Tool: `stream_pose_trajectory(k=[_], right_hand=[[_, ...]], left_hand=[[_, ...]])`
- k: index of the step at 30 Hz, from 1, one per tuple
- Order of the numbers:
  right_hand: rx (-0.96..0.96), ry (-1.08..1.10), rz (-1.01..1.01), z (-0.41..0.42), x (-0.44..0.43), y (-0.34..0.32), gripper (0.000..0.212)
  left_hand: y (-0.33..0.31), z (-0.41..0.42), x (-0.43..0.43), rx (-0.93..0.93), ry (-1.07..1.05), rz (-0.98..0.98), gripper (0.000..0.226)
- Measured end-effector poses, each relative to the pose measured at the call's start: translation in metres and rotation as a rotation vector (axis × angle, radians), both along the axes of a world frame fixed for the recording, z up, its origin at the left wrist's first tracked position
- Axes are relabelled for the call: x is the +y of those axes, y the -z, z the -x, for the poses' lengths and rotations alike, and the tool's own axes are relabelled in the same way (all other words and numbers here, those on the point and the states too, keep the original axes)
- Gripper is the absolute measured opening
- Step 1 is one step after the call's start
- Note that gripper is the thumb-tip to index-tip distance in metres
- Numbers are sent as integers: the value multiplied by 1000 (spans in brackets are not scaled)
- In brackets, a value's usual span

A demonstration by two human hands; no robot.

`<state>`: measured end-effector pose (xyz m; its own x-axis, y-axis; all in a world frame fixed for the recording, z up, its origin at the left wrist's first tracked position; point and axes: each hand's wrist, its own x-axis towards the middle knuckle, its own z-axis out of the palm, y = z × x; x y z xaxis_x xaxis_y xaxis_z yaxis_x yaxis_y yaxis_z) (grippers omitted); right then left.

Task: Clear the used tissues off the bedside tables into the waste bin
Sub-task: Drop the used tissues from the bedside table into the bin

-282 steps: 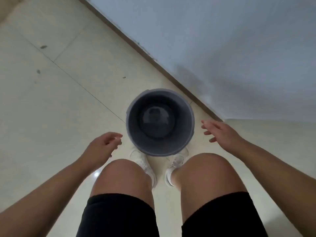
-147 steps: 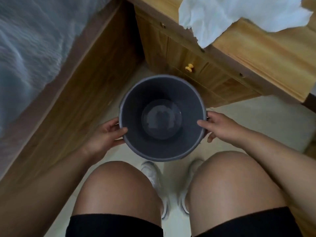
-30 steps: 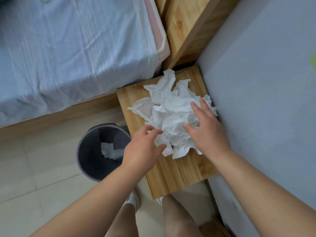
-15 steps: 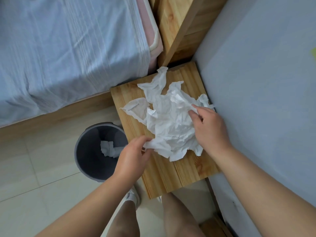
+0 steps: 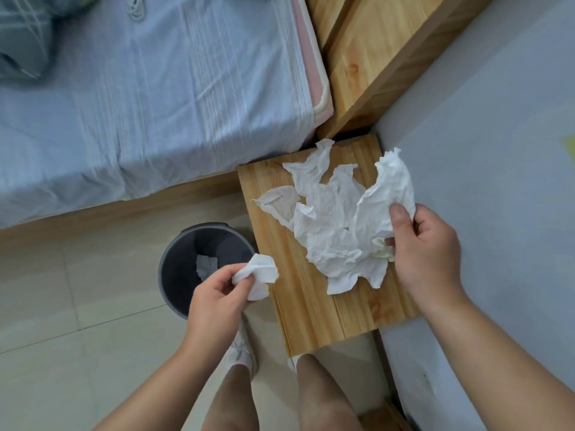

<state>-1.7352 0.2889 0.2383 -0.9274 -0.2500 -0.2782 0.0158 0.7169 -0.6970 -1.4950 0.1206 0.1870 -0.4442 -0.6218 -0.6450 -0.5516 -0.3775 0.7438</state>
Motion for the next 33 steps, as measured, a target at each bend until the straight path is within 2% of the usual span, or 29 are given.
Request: stream_pose_trajectory(k=[3, 7, 12, 16, 19, 20, 22, 24, 26, 33], right_hand=[[-109, -20, 10, -32, -27, 4, 40], [-322, -84, -12, -100, -69, 39, 45], [-521, -210, -126, -175, -111, 104, 46], [-565, -265, -209, -203, -131, 152, 43], [-602, -370, -284, -211, -137, 176, 29], [-620, -396, -309, -213, -138, 180, 37], [-652, -425, -359, -214, -139, 184, 61], [-654, -431, -372, -213, -137, 183, 67], [-637, -438, -359, -210, -134, 176, 62], [-622, -386, -213, -181, -112, 129, 33]], left_hand=[[12, -41, -23, -54, -133, -52, 26], [44, -93, -44, -173, -243, -116, 20], [90, -139, -61, -284, -260, -165, 15], [122, -152, -77, -282, -250, -180, 15], [136, -153, -88, -252, -227, -271, 16], [139, -154, -90, -240, -198, -312, 23], [142, -157, -92, -216, -133, -379, 38], [139, -161, -92, -217, -80, -398, 56], [134, -161, -90, -231, -74, -383, 60], [99, -140, -73, -253, 2, -271, 37]])
